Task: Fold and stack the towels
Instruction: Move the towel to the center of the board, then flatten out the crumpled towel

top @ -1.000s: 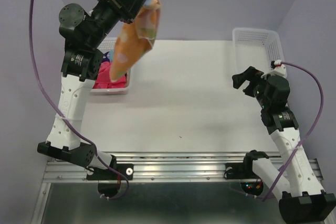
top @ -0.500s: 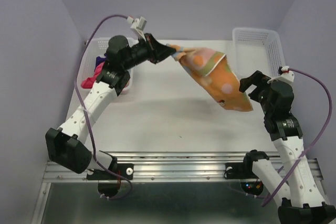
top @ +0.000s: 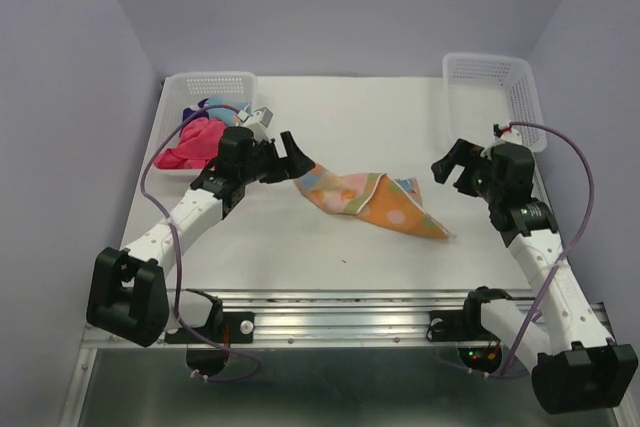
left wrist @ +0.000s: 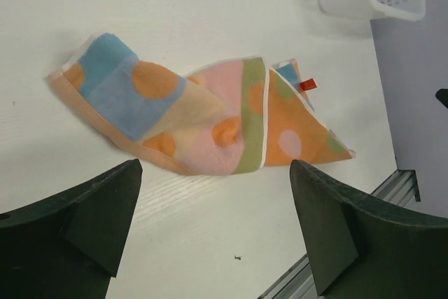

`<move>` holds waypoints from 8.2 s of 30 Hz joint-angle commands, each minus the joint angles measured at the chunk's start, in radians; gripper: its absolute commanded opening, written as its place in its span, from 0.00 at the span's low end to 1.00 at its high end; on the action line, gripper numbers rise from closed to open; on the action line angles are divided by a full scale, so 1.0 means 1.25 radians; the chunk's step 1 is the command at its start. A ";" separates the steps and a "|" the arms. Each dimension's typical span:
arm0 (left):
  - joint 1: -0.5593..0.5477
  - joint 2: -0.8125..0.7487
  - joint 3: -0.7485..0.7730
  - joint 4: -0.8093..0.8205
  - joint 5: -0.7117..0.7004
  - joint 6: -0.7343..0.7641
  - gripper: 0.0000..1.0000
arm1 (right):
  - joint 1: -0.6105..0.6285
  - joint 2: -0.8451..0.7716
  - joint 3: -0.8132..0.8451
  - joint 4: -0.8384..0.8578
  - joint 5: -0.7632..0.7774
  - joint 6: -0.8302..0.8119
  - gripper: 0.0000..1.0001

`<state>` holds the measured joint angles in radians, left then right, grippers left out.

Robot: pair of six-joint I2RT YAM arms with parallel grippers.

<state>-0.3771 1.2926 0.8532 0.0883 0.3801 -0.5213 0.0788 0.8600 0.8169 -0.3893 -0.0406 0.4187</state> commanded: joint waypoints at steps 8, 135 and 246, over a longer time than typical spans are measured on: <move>-0.152 0.070 -0.054 0.032 -0.009 -0.041 0.99 | 0.044 0.067 -0.109 -0.010 0.005 0.063 1.00; -0.397 -0.078 -0.365 -0.001 -0.201 -0.271 0.45 | 0.656 0.821 0.542 -0.062 0.493 0.102 0.97; -0.597 -0.251 0.649 -0.197 -0.686 0.383 0.00 | 0.555 0.187 0.689 0.042 0.228 0.015 0.01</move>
<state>-1.1244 1.0500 1.6184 -0.2420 -0.7471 -0.1677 0.7780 1.1149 1.5768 -0.2806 0.3912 0.4591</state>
